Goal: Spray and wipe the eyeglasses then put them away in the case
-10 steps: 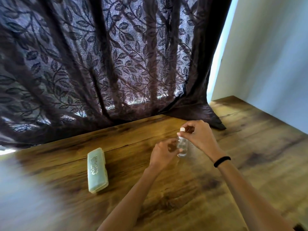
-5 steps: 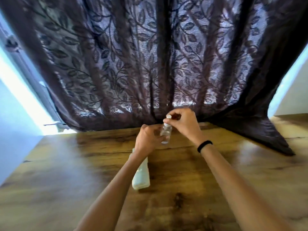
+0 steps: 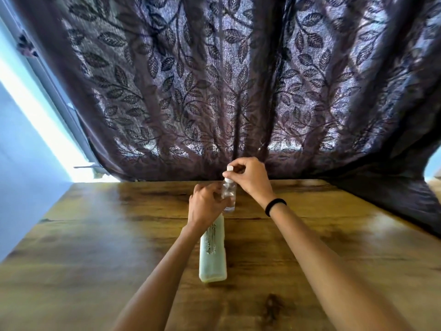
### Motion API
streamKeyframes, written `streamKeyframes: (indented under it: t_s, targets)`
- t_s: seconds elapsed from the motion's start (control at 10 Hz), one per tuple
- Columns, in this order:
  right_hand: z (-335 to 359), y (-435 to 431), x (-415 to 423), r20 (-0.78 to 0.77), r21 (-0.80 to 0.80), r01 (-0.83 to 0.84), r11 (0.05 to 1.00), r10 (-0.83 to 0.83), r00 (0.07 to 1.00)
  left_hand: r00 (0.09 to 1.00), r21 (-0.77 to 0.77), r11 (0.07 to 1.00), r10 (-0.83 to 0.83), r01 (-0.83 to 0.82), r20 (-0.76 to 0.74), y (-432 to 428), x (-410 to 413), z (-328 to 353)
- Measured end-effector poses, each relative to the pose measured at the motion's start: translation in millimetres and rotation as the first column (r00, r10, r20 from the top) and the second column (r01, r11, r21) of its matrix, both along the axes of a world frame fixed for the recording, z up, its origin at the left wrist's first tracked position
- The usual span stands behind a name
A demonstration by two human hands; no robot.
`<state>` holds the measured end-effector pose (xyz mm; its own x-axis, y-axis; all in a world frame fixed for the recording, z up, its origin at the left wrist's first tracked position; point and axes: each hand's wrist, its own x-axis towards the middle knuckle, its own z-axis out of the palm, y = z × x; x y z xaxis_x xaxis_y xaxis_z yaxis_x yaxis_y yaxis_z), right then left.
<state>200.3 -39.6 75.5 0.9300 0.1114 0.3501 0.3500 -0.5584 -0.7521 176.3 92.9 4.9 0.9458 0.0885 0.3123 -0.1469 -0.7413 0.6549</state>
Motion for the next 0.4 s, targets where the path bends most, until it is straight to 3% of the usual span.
streamKeyframes:
  t_s: [0.2,0.4]
  targets:
    - [-3,-4,-8,-0.036,0.056,-0.054,0.997,0.056,0.998,1.0,0.047,0.999,-0.027,0.027,-0.01,-2,-8,2]
    - [8,-14,-16,0.027,0.033,-0.024,0.999,0.023,0.999,0.966,0.109,0.987,0.087,-0.116,0.244,-4,-14,30]
